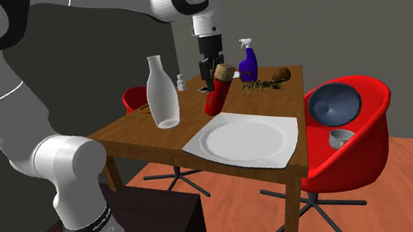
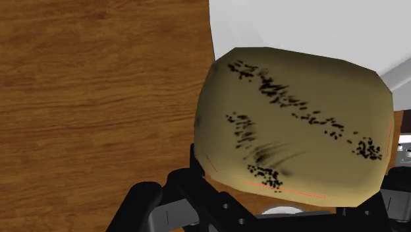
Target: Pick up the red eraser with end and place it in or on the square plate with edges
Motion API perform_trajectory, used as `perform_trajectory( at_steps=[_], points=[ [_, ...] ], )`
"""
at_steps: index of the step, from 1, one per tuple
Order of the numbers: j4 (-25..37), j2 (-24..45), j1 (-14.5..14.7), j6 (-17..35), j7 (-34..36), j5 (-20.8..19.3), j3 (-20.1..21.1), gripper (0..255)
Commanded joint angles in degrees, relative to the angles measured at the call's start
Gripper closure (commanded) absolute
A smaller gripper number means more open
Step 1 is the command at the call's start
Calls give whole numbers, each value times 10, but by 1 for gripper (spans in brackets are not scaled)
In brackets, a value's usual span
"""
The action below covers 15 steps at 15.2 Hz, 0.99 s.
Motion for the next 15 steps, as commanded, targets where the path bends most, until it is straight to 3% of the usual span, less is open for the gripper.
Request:
perform_trajectory(
  at_steps=[1, 12, 15],
  points=[
    [-9, -18, -12, -5, -20, -13, -11, 255],
    [9, -43, -63, -20, -162, -55, -111, 255],
    [-14, -44, -64, 3, -160, -58, -115, 255]
  ],
)
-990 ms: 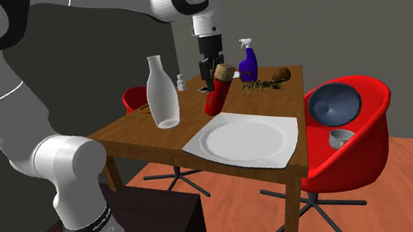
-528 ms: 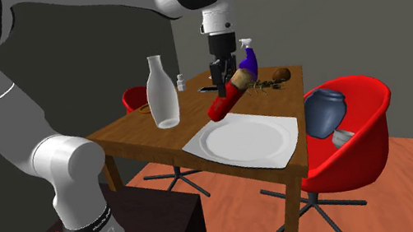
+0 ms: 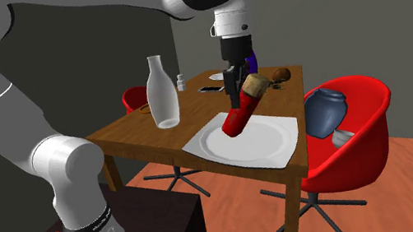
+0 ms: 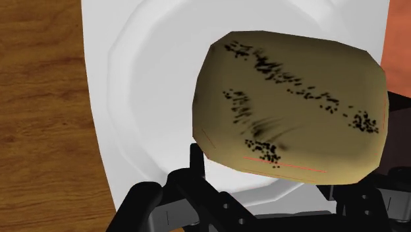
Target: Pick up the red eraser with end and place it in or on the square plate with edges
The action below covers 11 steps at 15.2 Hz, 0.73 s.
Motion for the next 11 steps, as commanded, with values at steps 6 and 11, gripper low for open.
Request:
perform_trajectory(
  at_steps=[6, 11],
  points=[
    [-48, 3, -2, 52, -2, -5, -14, 255],
    [-81, 9, -1, 91, -2, -7, -26, 255]
  ],
)
